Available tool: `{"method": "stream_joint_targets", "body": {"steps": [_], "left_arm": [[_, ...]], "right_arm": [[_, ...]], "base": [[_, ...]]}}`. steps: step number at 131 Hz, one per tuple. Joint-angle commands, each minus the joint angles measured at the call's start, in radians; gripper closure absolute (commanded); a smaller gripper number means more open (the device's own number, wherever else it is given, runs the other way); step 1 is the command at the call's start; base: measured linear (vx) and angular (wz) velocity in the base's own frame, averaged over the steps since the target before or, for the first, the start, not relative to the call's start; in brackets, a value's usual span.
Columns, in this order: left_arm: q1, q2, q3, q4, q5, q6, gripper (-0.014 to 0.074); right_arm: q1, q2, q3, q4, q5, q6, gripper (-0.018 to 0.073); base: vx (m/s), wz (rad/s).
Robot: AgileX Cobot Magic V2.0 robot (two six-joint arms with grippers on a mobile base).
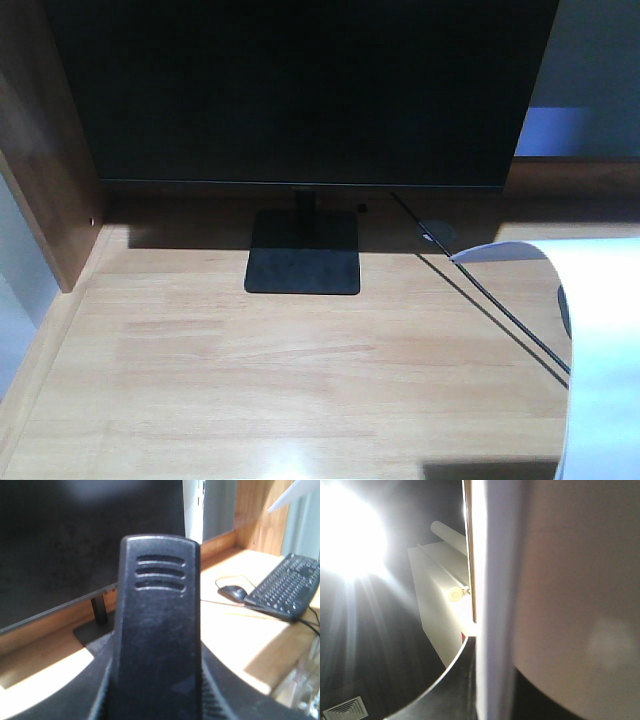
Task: Grab stapler and paper to desk for stapling
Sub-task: 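Lower the left gripper with the black stapler toward the desk top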
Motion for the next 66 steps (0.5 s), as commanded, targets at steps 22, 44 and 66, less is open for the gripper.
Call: {"method": "stream_joint_targets", "body": {"steps": [22,44,66], "left_arm": [[-0.007,0.252,-0.028,-0.115,-0.28,0.127,0.0603],[-0.007,0.451,-0.028,-0.325,-0.414,0.41,0.0603],[-0.006,0.625,-0.028,-0.608,-0.467,0.746,0.0603]], "right_arm": [[-0.004,0.012,-0.028,-0.004,-0.034,0.0,0.0565],[-0.004,0.012,-0.028,-0.004,-0.036,0.0,0.0565],[-0.004,0.012,-0.028,-0.004,-0.036,0.0,0.0565]], "base": [[0.0,0.0],[0.0,0.0],[0.0,0.0]]}}
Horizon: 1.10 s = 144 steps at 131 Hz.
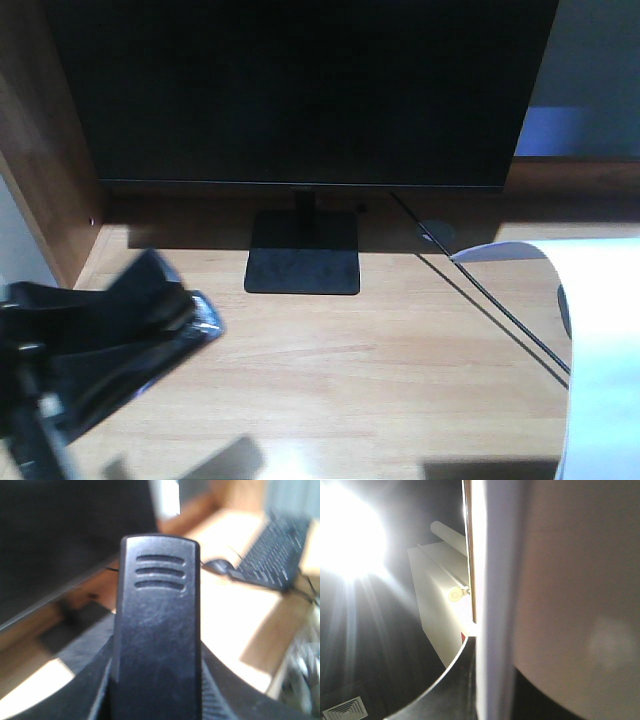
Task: Grab stapler and paper to desk for stapling
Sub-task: 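Lower the left gripper with the black stapler toward the desk top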
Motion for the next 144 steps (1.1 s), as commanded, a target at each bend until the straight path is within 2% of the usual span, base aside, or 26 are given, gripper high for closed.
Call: {"method": "stream_joint_targets", "body": {"steps": [1,10,11,20,21,25,38,45,62,77,91,111,123,144], "left_arm": [[-0.006,0.085,-0.032,-0.206,-0.133,0.22,0.0603],[-0.006,0.144,-0.032,-0.306,-0.146,0.336,0.0603],[-0.006,0.155,-0.032,-0.329,-0.15,0.379,0.0603],[-0.003,0.199,-0.032,-0.409,-0.163,0.472,0.0603],[0.0,0.208,-0.032,-0.428,-0.164,0.51,0.0603],[0.007,0.225,-0.032,-0.465,-0.166,0.559,0.0603],[0.044,0.276,-0.032,-0.533,-0.15,0.707,0.0603],[0.081,0.3,-0.032,-0.583,-0.126,0.781,0.0603],[0.162,0.339,-0.032,-0.676,-0.051,0.903,0.0603],[0.27,0.38,-0.032,-0.762,0.062,1.061,0.0603],[0.36,0.43,-0.034,-0.807,0.169,1.208,0.0603],[0.457,0.533,-0.069,-0.839,0.331,1.378,0.0603],[0.495,0.613,-0.118,-0.84,0.426,1.44,0.0603],[0.517,0.743,-0.22,-0.828,0.522,1.486,0.0603]], "right_arm": [[-0.004,0.012,-0.028,-0.004,-0.036,0.0,0.0565],[-0.004,0.012,-0.028,-0.004,-0.036,0.0,0.0565],[-0.004,0.012,-0.028,-0.004,-0.036,0.0,0.0565],[-0.004,0.012,-0.028,-0.004,-0.036,0.0,0.0565],[-0.004,0.012,-0.028,-0.004,-0.036,0.0,0.0565],[-0.004,0.012,-0.028,-0.004,-0.036,0.0,0.0565],[-0.004,0.012,-0.028,-0.004,-0.036,0.0,0.0565],[-0.004,0.012,-0.028,-0.004,-0.036,0.0,0.0565],[-0.004,0.012,-0.028,-0.004,-0.036,0.0,0.0565],[-0.004,0.012,-0.028,-0.004,-0.036,0.0,0.0565],[-0.004,0.012,-0.028,-0.004,-0.036,0.0,0.0565],[-0.004,0.012,-0.028,-0.004,-0.036,0.0,0.0565],[-0.004,0.012,-0.028,-0.004,-0.036,0.0,0.0565],[-0.004,0.012,-0.028,-0.004,-0.037,0.0,0.0565]], "base": [[0.0,0.0],[0.0,0.0],[0.0,0.0],[0.0,0.0],[0.0,0.0],[0.0,0.0],[0.0,0.0],[0.0,0.0],[0.0,0.0],[0.0,0.0],[0.0,0.0],[0.0,0.0],[0.0,0.0],[0.0,0.0]]}}
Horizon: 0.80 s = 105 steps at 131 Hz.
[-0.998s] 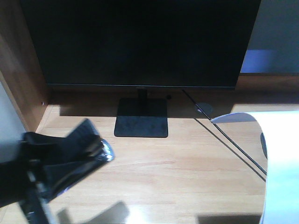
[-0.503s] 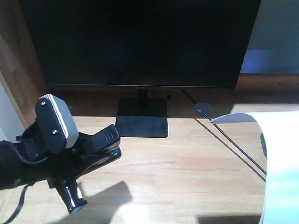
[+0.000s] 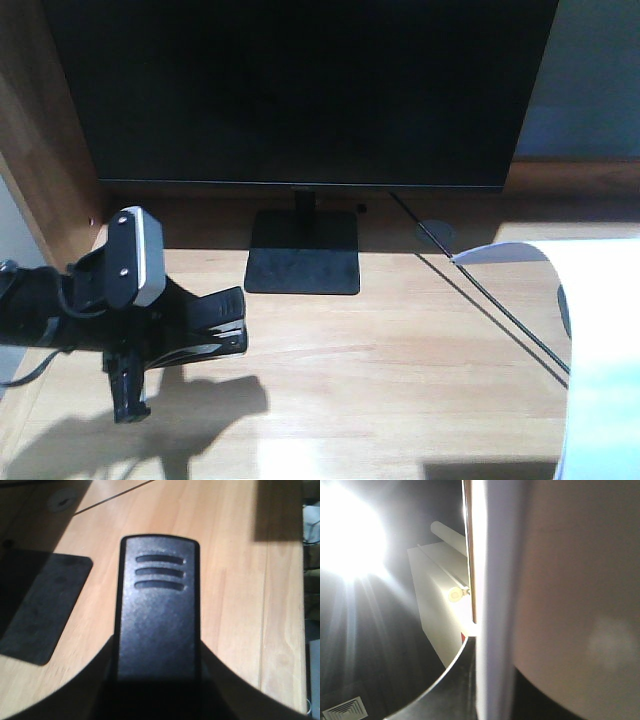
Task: Grab stapler and paper to desk for stapling
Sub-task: 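Lower the left gripper with the black stapler toward the desk top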
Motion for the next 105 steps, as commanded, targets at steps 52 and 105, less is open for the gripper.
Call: {"method": "stream_joint_targets", "body": {"steps": [52,105], "left_arm": [[-0.001,0.325,-0.301,-0.057,0.199,0.072,0.0603],[-0.062,0.51,-0.346,-0.064,0.179,0.072,0.0603]], "right_arm": [[-0.004,0.012,-0.028,-0.004,-0.036,0.0,0.0565],[-0.004,0.012,-0.028,-0.004,-0.036,0.0,0.0565]], "base": [[0.0,0.0],[0.0,0.0]]}}
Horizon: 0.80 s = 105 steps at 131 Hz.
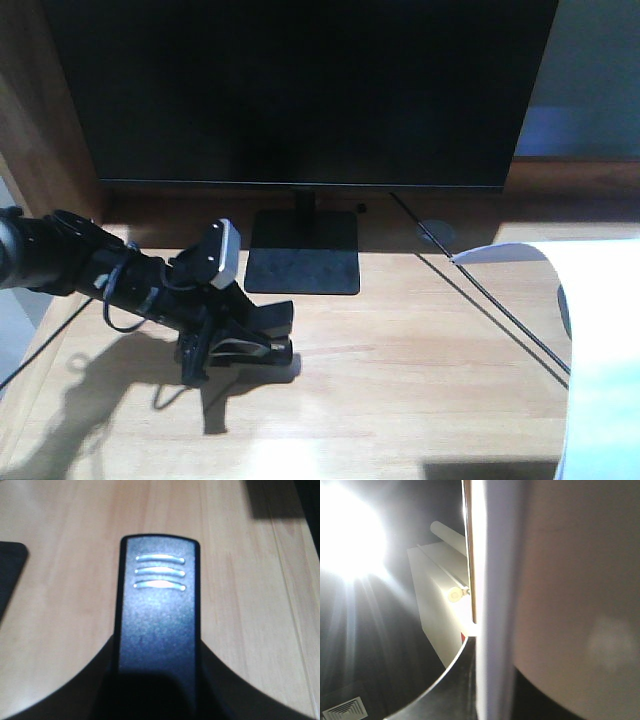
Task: Grab stapler and paper to desk for stapling
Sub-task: 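Lower the left gripper with the black stapler toward the desk top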
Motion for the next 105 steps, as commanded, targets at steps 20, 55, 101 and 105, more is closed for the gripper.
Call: {"method": "stream_joint_targets", "body": {"steps": [20,55,101,105], "left_arm": [[-0.018,0.017,-0.028,-0.075,0.042,0.02,0.0603],[-0.018,0.037,-0.028,-0.066,-0.011,0.02,0.0603],[-0.017,0.045,-0.028,-0.052,-0.012,0.019,0.0566],[-0.017,0.045,-0.028,-0.051,-0.012,0.019,0.0555]], "right_arm": [[-0.004,0.012,-0.028,-0.004,-0.036,0.0,0.0565],[-0.004,0.012,-0.028,-0.004,-0.036,0.0,0.0565],[-0.004,0.012,-0.028,-0.004,-0.035,0.0,0.0565],[-0.004,0.012,-0.028,-0.004,-0.035,0.0,0.0565]], "base": [[0.0,0.0],[0.0,0.0],[0.0,0.0],[0.0,0.0]]}}
